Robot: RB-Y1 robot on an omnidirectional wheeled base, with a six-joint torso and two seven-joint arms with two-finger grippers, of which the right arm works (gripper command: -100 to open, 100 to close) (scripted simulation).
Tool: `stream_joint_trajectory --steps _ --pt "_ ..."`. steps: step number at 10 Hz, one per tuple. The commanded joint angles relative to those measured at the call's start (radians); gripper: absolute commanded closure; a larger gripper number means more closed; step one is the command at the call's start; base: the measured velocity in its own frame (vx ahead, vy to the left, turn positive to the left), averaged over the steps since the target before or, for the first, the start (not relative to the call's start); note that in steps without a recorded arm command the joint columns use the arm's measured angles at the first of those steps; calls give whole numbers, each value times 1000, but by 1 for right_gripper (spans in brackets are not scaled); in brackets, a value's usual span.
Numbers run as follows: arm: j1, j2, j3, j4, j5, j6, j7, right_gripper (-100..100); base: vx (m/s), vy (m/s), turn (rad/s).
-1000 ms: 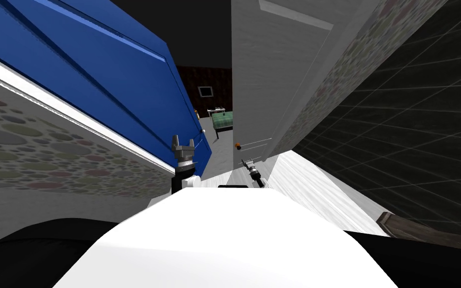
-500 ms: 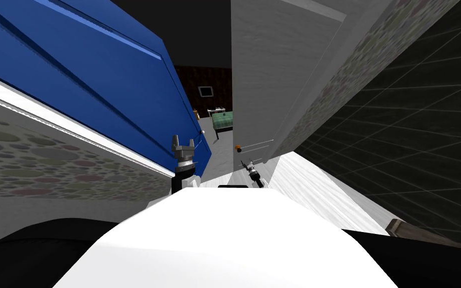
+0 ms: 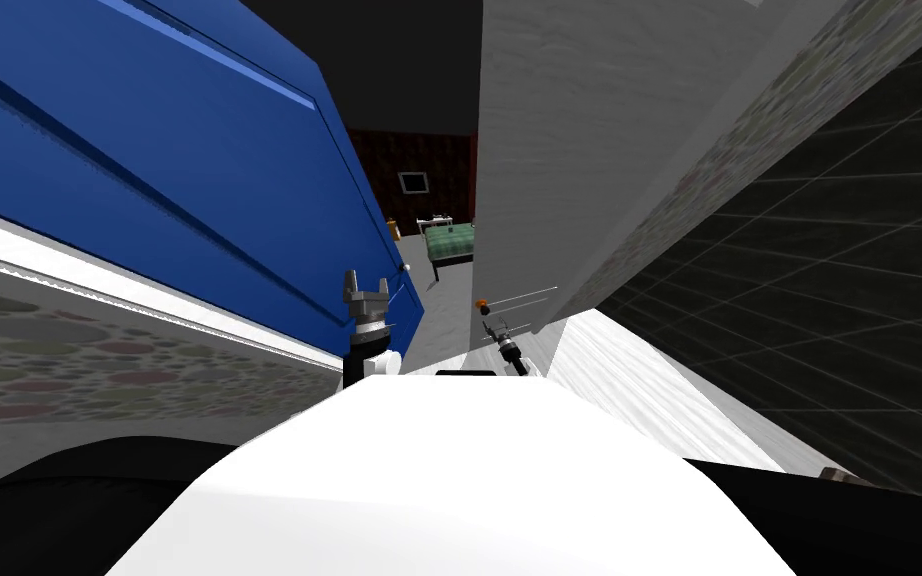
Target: Push the door open
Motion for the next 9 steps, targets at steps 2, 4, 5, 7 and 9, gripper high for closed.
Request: stream_joint_trajectory --steps 2,4,5,7,9 --pt "2 10 -5 4 -2 -2 8 -100 202 58 25" --pt "2 24 -9 8 -4 -4 14 -100 176 49 23" --pt "0 20 -8 10 -4 -5 12 -100 69 18 3" --pt "0 20 -8 10 -4 -5 12 100 -16 -4 3" --pt "0 20 -8 10 -4 -5 12 100 -16 -6 2"
